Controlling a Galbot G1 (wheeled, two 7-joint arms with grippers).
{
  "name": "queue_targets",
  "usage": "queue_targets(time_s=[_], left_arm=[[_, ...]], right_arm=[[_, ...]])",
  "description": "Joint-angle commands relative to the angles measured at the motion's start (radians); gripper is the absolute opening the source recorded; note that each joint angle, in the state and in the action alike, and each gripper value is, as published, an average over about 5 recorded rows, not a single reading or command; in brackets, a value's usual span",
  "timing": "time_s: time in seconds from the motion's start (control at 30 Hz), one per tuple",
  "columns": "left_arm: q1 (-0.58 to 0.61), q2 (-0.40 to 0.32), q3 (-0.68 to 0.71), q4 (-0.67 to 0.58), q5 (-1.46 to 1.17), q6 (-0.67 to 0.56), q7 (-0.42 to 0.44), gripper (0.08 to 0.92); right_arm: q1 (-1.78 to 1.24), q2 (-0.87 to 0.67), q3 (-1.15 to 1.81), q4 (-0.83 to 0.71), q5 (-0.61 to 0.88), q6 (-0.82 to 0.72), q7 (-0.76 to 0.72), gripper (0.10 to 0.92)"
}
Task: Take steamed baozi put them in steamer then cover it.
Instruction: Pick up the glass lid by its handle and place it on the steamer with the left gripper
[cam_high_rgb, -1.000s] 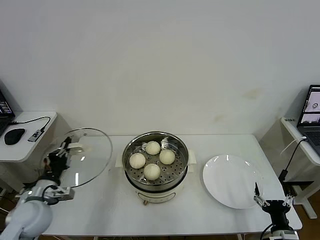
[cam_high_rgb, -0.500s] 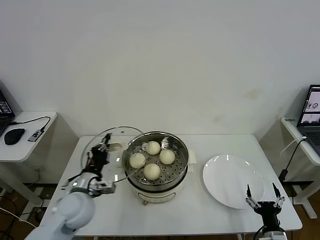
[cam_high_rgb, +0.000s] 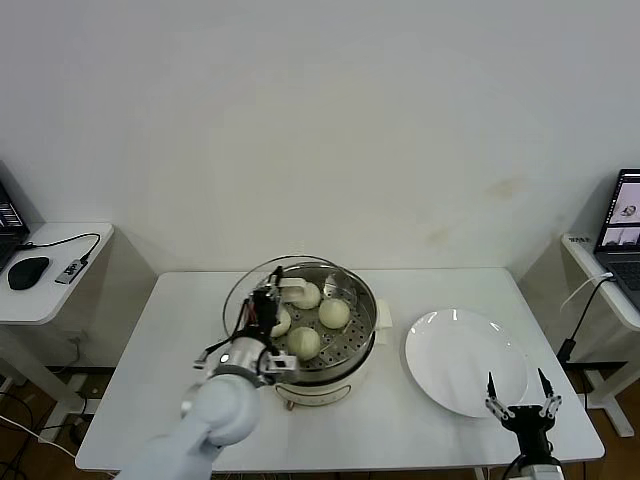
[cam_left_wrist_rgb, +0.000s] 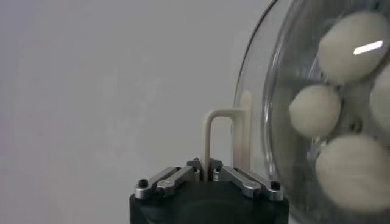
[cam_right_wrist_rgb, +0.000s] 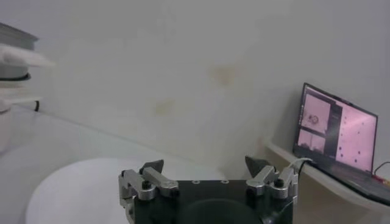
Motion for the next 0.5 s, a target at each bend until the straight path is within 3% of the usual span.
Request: queue_targets(time_s=[0.03, 0.5], left_arm=[[-0.058, -0.117, 0.089, 0.062, 0.179, 0.025, 0.069, 0.144], [-0.054, -0.147, 0.086, 0.121, 0.214, 0.005, 0.054, 0.144]], right_arm=[[0.002, 0.002, -0.003, -0.015, -0.012, 0.006, 0.002, 0.823], [0.005, -0.002, -0.006, -0.028, -0.013, 0.011, 0.002, 0.823]])
